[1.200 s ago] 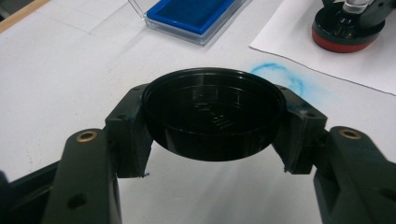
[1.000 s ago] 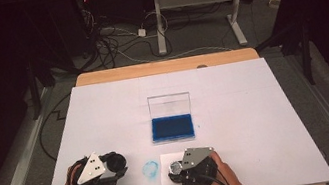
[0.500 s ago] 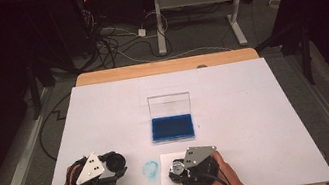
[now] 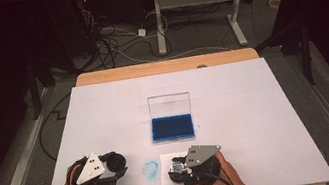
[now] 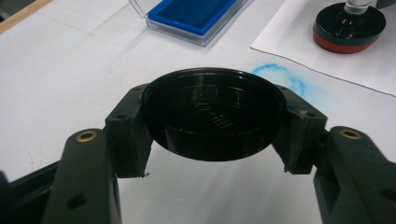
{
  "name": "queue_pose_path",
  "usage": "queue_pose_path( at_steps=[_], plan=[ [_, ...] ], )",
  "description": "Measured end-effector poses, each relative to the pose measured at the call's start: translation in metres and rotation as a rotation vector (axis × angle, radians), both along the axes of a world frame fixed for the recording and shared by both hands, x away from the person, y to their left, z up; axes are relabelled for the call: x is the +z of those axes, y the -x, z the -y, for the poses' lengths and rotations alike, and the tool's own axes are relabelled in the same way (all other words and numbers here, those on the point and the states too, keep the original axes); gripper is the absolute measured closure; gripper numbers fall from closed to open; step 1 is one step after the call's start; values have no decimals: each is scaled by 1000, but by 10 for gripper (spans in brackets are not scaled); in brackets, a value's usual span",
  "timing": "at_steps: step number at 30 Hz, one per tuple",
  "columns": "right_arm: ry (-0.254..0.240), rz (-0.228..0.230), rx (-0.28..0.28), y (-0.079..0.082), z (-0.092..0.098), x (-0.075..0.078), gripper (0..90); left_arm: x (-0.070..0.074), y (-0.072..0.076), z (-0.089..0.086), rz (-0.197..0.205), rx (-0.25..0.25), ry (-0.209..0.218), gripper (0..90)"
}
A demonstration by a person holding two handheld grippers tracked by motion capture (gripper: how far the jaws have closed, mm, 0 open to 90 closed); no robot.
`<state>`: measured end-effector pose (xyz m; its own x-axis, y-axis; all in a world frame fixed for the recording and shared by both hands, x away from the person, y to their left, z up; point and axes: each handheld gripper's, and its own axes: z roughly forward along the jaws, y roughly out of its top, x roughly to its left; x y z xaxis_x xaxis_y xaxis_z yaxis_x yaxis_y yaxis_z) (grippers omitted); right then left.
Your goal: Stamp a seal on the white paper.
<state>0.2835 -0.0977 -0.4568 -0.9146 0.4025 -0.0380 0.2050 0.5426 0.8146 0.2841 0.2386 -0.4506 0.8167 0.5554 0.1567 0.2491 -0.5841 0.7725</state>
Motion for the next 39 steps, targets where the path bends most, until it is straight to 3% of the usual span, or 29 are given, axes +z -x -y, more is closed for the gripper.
queue_pose_path(
  at_steps=[8, 10, 16, 21, 39],
  plan=[
    [17, -8, -7, -2, -1, 3, 572, 1, 0, -1, 1, 2, 5, 362],
    [-1, -11, -15, -3, 0, 7, 573, 1, -1, -1, 1, 4, 10, 362],
    [-41, 8, -33, -5, 8, 26, 572, 1, -4, -2, -3, 4, 15, 361],
    [-45, 38, -53, -7, 15, 38, 572, 0, -6, -2, -8, 3, 18, 362],
    [-75, 83, -130, -17, 44, 61, 572, -2, -3, 0, -11, -8, 11, 362]
  ],
)
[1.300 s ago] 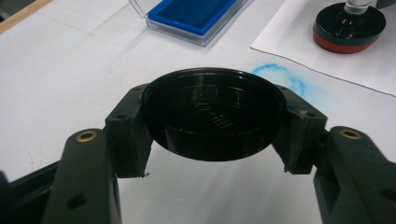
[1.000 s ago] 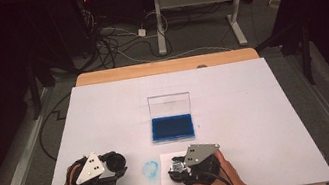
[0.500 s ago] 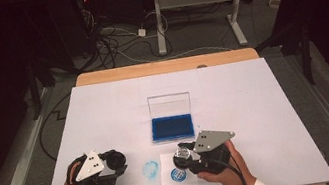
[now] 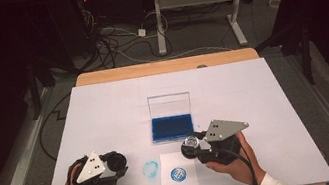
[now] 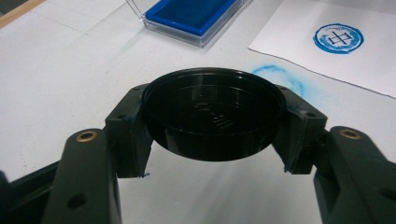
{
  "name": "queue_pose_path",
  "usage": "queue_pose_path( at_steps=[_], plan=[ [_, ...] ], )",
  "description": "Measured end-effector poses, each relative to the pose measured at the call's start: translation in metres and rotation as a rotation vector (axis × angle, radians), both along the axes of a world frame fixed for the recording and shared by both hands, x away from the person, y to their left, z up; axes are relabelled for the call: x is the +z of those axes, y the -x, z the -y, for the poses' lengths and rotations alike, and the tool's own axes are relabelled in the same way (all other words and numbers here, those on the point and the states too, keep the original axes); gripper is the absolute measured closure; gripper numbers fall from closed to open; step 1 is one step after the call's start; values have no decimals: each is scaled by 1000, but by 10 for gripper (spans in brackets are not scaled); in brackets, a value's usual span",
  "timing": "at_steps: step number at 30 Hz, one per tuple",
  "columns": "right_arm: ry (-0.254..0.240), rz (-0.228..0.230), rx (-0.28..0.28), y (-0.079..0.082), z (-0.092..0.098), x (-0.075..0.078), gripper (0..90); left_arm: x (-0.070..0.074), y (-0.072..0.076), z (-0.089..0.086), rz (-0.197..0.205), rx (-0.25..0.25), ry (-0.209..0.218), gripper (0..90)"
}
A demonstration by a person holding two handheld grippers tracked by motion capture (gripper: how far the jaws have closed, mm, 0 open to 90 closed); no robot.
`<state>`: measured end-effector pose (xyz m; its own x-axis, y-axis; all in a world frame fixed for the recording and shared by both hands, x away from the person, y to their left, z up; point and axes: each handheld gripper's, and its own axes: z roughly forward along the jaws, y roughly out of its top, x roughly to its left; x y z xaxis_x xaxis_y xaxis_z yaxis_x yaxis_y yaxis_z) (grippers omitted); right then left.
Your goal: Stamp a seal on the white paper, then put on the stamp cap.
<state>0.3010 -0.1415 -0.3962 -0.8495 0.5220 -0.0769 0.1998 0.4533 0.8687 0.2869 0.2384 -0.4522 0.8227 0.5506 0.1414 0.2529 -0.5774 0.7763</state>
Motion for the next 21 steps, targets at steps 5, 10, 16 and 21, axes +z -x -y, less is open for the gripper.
queue_pose_path(
  at_steps=[5, 10, 16, 21],
  plan=[
    [-12, 6, -23, -2, 6, 3, 572, -1, -2, 2, -6, -8, 2, 362],
    [-23, 9, -40, -6, 13, 5, 572, -2, -2, 5, -10, -13, -5, 362],
    [-34, 19, -56, -6, 19, 9, 572, -2, -3, 14, -10, -32, -16, 362],
    [-46, 29, -68, -4, 25, 13, 572, -2, -4, 22, -10, -50, -25, 362]
  ],
)
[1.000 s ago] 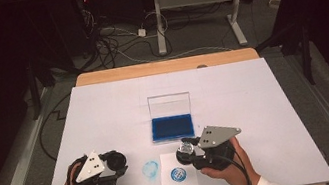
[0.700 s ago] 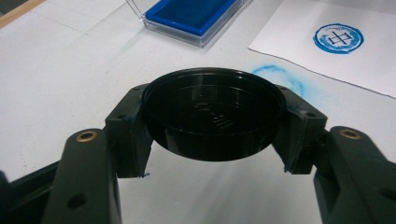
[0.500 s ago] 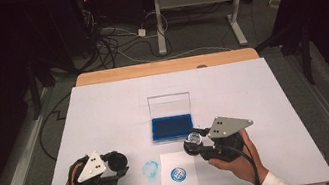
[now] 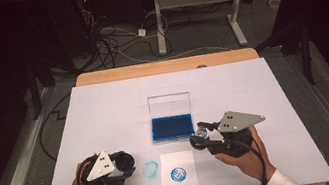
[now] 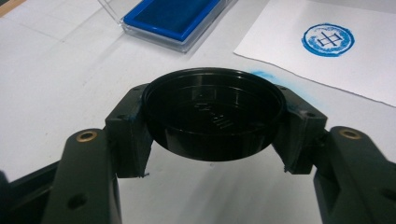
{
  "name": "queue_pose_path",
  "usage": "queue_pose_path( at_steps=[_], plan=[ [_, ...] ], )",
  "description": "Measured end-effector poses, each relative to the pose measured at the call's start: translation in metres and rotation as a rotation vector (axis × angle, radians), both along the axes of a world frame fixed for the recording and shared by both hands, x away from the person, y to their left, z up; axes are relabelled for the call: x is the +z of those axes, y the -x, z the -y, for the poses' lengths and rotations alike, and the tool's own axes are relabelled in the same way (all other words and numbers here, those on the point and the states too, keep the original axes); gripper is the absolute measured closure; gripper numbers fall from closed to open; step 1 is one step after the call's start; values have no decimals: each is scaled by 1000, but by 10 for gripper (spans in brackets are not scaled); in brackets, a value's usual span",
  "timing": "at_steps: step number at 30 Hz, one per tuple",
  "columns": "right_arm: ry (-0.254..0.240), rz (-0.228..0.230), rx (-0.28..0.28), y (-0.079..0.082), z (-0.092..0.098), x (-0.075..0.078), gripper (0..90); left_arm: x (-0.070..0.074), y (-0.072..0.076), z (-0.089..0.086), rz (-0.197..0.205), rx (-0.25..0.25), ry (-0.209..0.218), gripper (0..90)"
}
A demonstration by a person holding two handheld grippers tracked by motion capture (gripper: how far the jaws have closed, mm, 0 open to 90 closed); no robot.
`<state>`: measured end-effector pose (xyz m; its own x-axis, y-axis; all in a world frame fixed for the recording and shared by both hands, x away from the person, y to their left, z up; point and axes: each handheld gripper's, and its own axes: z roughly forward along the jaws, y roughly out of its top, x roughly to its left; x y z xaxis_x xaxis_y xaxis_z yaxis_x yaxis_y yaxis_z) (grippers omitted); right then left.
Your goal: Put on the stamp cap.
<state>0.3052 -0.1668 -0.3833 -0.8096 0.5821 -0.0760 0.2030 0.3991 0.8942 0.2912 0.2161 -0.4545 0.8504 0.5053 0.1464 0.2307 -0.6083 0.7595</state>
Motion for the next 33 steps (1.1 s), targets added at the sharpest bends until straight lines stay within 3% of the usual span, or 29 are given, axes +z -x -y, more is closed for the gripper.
queue_pose_path(
  at_steps=[15, 24, 33],
  plan=[
    [-36, 15, 2, 3, 2, 9, 572, 0, -3, 26, -5, -66, -8, 361],
    [-45, 23, 0, 4, 3, 14, 572, 0, -5, 29, -8, -73, 3, 361],
    [-71, 25, 21, 5, -4, 18, 572, 1, -9, 47, -15, -120, 19, 361]
  ],
)
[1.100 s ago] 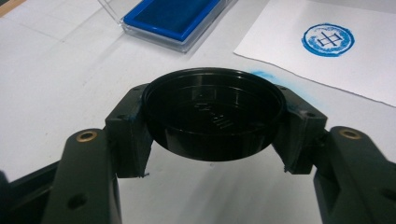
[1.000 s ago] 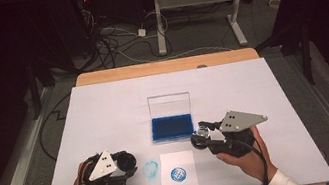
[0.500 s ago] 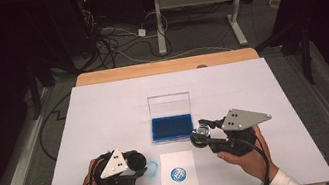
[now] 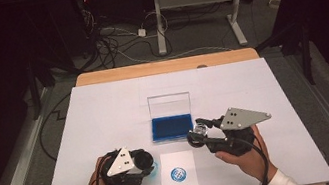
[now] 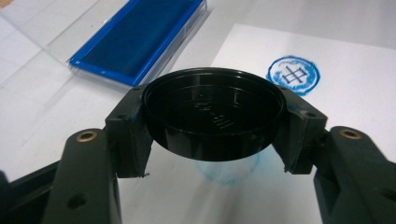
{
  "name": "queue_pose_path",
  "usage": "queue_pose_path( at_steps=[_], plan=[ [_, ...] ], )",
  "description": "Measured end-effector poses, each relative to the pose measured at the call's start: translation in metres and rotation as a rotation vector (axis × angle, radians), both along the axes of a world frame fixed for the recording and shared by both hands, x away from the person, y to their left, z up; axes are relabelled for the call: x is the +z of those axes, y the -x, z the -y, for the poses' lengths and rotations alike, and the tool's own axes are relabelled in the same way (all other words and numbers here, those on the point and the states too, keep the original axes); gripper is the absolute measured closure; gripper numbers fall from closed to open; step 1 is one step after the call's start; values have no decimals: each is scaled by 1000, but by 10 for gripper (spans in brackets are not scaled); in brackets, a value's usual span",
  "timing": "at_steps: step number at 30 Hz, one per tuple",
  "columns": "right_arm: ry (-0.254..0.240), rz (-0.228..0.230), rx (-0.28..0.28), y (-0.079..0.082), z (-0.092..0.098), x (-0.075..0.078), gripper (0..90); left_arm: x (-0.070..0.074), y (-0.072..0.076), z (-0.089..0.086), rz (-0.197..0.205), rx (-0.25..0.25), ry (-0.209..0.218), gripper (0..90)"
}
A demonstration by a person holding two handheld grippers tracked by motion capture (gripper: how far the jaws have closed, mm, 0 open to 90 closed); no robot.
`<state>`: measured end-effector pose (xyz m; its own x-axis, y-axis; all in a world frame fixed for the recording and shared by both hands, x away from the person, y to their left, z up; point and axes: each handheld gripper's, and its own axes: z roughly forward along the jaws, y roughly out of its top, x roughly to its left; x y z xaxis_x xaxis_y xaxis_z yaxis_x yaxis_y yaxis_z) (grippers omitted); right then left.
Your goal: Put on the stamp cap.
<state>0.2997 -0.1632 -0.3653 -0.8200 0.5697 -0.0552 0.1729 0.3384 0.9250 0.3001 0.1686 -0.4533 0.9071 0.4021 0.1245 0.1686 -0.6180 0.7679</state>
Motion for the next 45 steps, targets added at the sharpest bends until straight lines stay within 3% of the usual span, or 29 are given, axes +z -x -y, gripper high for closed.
queue_pose_path(
  at_steps=[19, 32, 37, 45],
  plan=[
    [-67, -26, 108, 13, -21, 0, 572, 4, 4, 63, -57, -120, 104, 361],
    [-75, -70, 174, 16, -35, -12, 572, 11, 8, 73, -46, -136, 140, 362],
    [-67, -74, 178, 16, -36, -14, 572, 14, 7, 73, -51, -133, 175, 362],
    [-86, -86, 182, 15, -35, -15, 572, 16, 9, 72, -37, -135, 186, 361]
  ],
)
